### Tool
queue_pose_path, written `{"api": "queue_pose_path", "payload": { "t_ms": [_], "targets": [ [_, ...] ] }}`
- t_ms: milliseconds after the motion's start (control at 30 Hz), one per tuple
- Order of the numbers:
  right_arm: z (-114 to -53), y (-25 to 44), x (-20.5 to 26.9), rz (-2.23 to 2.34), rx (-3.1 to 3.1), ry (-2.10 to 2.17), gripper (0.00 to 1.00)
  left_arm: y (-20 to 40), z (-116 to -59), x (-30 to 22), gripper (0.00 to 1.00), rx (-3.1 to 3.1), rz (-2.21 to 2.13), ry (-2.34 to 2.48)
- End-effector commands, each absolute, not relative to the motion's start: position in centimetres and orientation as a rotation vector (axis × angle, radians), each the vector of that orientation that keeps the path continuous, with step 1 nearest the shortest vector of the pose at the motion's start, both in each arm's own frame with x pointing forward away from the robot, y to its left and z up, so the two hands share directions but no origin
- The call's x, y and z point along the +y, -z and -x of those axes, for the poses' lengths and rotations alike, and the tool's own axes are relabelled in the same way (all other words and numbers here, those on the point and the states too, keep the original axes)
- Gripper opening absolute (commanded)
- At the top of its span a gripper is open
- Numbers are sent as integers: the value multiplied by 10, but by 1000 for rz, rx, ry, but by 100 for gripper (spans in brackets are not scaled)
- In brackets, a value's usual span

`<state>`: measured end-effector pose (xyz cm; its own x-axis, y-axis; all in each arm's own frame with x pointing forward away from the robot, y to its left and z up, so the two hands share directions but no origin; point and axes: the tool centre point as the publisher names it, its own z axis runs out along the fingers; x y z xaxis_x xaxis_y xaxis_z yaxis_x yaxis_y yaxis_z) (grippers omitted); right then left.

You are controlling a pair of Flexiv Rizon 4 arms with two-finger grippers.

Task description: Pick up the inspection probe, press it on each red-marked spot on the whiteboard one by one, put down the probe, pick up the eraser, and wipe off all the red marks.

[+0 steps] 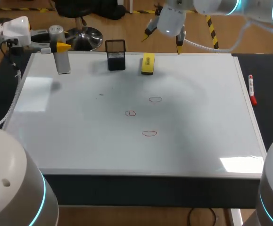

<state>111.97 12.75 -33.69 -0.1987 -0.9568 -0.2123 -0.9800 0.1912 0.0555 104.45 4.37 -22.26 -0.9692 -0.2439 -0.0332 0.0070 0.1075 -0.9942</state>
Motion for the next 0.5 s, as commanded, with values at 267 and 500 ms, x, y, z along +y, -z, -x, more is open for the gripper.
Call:
{"api": "queue_pose_path", "payload": {
  "t_ms": [267, 500],
  "targets": [
    [-1128, 354, 133, 2311, 2199, 32, 100, 222, -1044, 43, 0, 2187, 239, 1965],
    [-1134, 366, 138, 2281, 2294, -18, 100, 222, -1044, 43, 0, 2187, 239, 1965]
  ]
}}
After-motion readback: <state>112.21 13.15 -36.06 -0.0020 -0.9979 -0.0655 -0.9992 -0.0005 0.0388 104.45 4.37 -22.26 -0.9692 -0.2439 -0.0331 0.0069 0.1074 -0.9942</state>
